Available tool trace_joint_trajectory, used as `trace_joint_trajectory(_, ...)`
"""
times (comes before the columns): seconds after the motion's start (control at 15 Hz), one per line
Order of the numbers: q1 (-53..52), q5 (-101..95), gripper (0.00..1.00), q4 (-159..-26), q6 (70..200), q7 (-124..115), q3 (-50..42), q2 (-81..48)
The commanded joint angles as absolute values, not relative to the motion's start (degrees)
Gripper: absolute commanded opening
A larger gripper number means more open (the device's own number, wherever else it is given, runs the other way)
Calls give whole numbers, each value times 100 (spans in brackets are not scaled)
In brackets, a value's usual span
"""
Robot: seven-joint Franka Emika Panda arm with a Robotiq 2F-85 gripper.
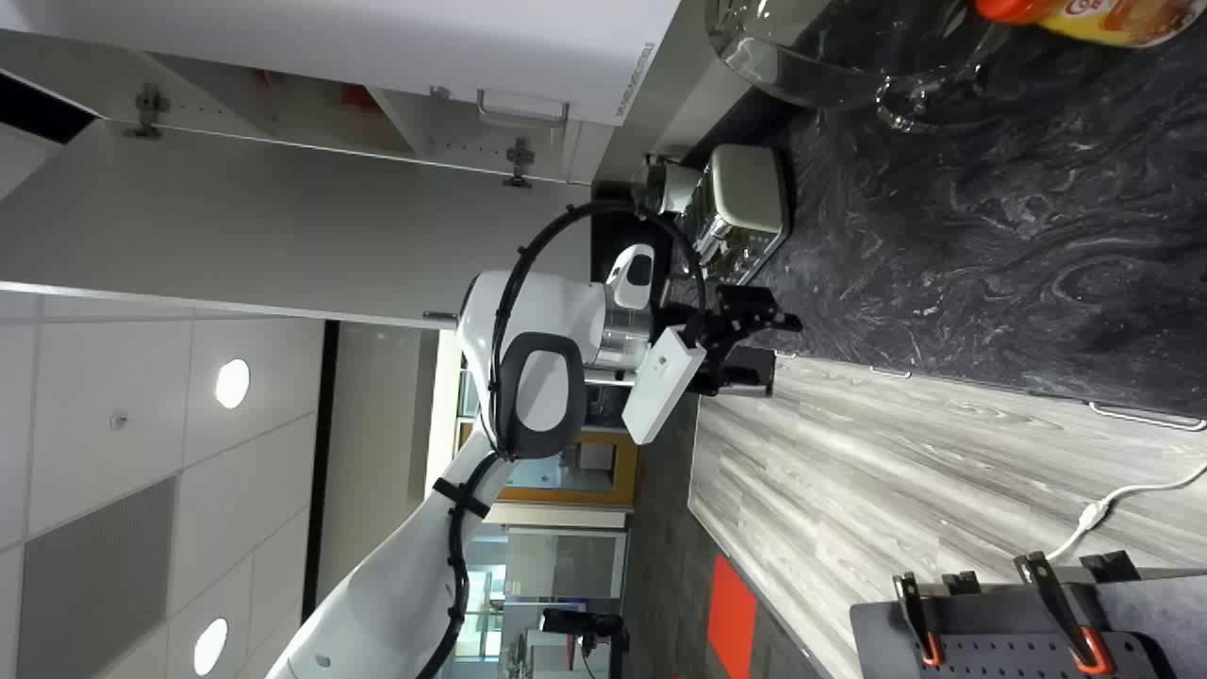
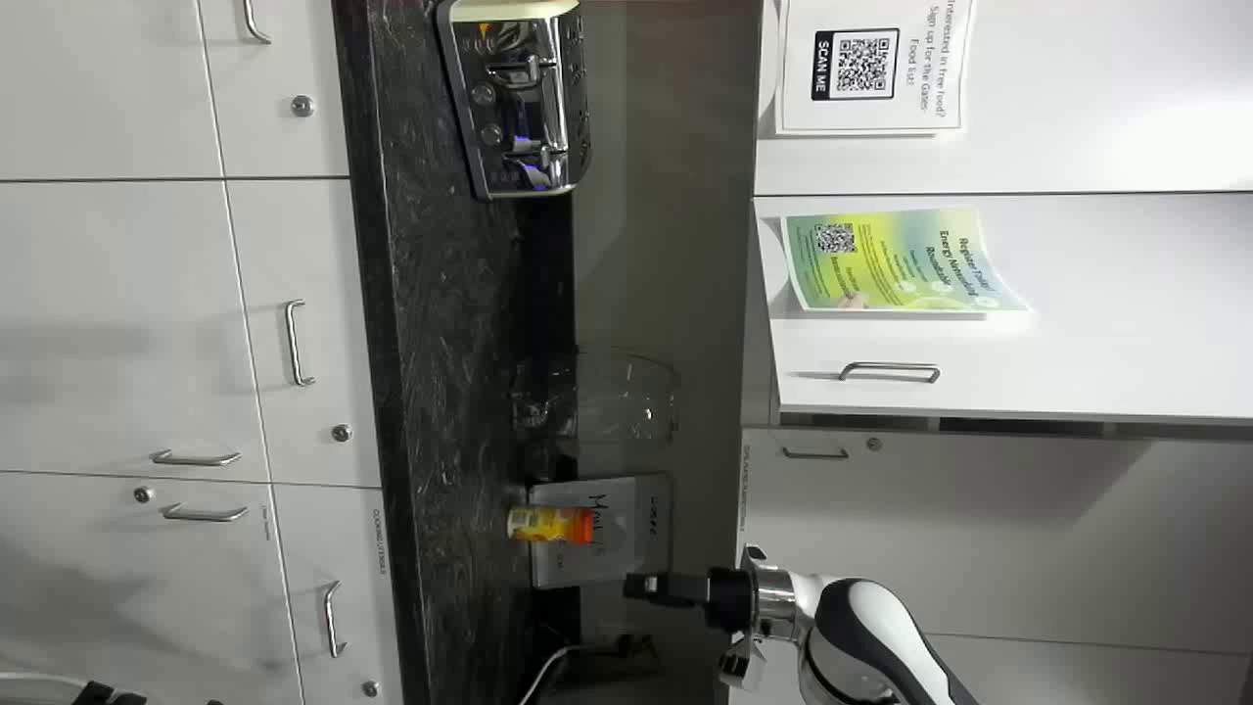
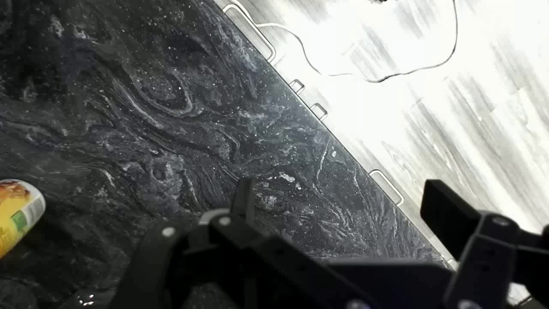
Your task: Close the cupboard
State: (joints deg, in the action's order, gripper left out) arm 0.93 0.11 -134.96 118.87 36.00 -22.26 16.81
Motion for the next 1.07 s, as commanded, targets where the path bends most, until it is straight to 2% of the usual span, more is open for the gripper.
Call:
trace_joint_trajectory(0.0, 340, 93, 100, -13489, 11876, 3663, -1993, 1651)
trace_joint_trajectory(0.4, 350, 62, 100, -13537, 11923, 3633, -1943, 1706)
trace_joint_trajectory(1.0, 365, -1476, 100, -14289, 12100, 2915, -750, 2741)
